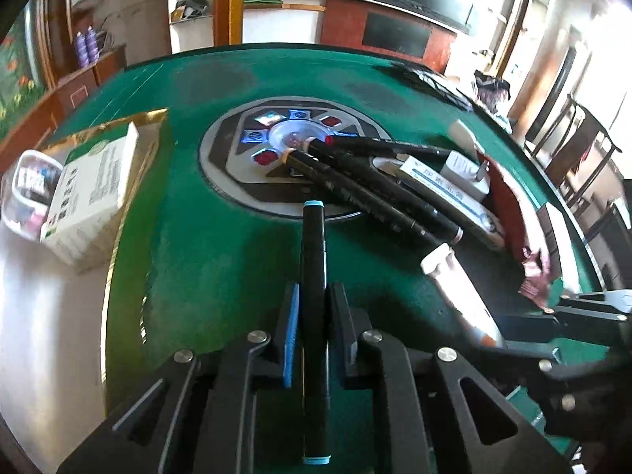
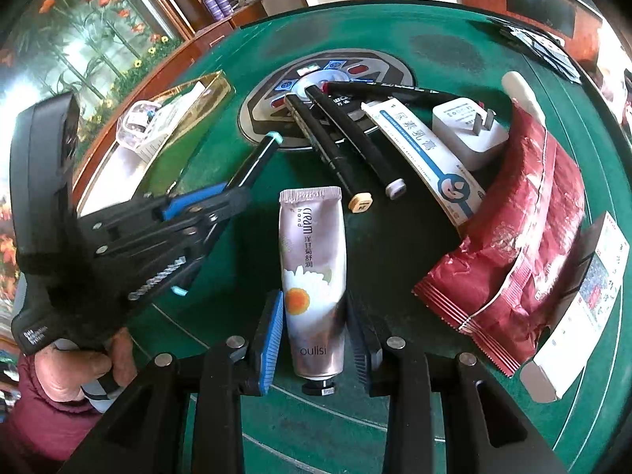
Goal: Organize objects
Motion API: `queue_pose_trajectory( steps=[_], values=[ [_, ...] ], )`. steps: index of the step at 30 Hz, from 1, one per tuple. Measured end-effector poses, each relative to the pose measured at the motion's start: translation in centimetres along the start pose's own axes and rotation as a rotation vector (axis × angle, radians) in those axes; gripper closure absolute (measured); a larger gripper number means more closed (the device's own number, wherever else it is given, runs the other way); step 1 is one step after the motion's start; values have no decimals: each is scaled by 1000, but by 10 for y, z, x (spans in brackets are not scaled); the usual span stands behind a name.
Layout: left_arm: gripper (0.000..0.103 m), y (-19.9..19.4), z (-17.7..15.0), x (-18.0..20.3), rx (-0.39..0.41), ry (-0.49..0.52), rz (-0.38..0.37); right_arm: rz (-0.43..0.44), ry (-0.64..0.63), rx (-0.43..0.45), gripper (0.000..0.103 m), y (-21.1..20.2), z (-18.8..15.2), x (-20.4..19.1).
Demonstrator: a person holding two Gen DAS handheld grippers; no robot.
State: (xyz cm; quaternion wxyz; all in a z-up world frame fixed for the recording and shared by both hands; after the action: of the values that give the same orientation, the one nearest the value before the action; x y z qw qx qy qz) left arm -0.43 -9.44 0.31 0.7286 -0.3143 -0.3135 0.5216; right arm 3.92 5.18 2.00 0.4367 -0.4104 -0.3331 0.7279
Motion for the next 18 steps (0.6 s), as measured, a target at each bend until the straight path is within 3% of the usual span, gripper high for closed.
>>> queue_pose_trajectory(
  steps=[6, 12, 13, 14, 15, 18],
  values=[
    [89, -45, -1, -12, 87, -31, -11, 29, 17, 23, 69, -12, 3, -3],
    [89, -110, 7, -53, 197, -113, -38, 65, -19, 50, 69, -21, 13, -30],
    [89, -122, 8, -63, 221, -127, -30, 69, -28, 60, 70, -22, 16, -37],
    [89, -131, 7, -74, 239, -140, -19, 77, -39, 70, 83, -23, 18, -44],
    [89, -136, 7, -80, 248, -148, -9, 86, -50, 76, 88, -23, 21, -52],
    [89, -144, 3, -111, 262, -188, 45, 88, -84, 96, 89, -22, 28, -75]
  ],
)
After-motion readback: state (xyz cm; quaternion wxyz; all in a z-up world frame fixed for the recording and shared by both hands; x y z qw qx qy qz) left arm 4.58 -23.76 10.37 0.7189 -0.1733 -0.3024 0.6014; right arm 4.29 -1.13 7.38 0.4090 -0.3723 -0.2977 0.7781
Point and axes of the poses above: each gripper's, at about its wrist camera, not at the fingertips, and y roughly the way its jaws point, x to its right, z to its top, the point moved 1 cm from there along y, roughly the way its jaws point, and after that the axes turned 2 degrees about x, right-handed, at the moved point
